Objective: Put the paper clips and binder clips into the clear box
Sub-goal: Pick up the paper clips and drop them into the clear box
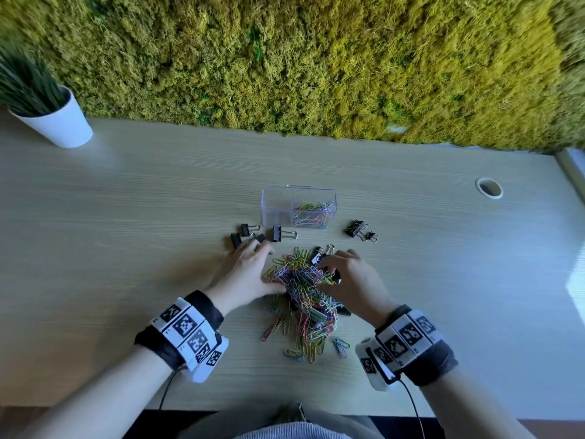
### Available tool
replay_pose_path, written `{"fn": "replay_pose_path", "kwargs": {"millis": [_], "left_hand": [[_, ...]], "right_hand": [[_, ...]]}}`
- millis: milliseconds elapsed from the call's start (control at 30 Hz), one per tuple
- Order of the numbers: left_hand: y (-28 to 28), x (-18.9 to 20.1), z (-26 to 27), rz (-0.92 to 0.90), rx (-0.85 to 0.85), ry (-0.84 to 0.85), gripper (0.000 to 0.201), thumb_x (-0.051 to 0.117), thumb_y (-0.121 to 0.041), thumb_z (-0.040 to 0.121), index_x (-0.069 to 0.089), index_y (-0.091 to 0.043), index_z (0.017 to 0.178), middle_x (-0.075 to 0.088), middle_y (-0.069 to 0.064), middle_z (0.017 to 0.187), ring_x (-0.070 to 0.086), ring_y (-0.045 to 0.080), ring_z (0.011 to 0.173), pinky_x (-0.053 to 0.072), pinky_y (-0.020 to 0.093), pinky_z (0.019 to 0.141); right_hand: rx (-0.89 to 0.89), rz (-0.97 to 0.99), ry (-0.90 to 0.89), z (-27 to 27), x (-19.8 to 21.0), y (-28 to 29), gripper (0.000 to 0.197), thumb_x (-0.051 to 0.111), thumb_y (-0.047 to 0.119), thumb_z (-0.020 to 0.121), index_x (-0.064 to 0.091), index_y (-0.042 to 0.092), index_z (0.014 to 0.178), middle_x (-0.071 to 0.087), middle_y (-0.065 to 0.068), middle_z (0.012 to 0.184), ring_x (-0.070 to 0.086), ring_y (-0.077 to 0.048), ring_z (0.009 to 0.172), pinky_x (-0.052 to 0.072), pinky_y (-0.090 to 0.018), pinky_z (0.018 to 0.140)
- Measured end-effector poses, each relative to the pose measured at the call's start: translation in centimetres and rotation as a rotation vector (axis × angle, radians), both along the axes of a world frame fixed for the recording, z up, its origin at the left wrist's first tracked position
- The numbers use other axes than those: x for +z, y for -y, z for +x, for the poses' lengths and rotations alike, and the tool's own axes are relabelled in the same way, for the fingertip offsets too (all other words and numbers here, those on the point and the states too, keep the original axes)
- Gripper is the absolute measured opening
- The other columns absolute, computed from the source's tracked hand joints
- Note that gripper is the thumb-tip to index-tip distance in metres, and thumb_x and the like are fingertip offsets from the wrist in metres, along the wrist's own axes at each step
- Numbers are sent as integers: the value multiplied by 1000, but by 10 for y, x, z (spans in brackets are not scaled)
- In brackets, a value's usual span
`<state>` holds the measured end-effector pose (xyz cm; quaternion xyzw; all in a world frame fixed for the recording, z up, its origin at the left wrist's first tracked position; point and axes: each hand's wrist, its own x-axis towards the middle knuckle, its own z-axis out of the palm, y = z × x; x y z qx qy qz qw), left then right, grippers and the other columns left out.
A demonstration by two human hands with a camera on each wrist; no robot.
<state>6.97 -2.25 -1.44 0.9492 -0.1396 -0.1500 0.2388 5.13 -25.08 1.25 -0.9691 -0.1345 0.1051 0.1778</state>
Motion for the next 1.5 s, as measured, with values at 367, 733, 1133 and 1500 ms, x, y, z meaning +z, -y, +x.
{"fn": "replay_pose_path", "kwargs": {"millis": [367,733,1133,1500], "left_hand": [[16,7,5,-6,-129,-98,62,78,-24,71,49,-15,125,53,-1,112,49,8,87,37,13,70],[12,-2,14,-143,-55,17,33,76,-24,76,63,-20,106,51,-10,92,46,-3,68,34,13,58],[18,-2,19,-178,-50,34,21,72,-25,80,65,-20,99,57,-7,91,48,0,70,48,25,66],[35,2,35,-116,-82,108,19,68,-32,82,63,-19,96,57,-6,87,55,11,76,44,25,62]], "right_hand": [[40,-64,-65,17,-11,-25,56,76,31,71,52,11,118,56,-4,106,55,-19,88,53,-33,73],[-13,129,-75,26,-27,-15,21,67,5,78,71,17,95,72,-2,91,67,-15,79,57,-30,70],[-355,865,-84,63,24,12,14,78,-1,67,73,0,80,71,-14,69,61,-19,54,51,-23,52],[-185,450,238,123,40,-10,15,73,1,72,74,6,86,73,-8,84,65,-7,70,54,-16,69]]}}
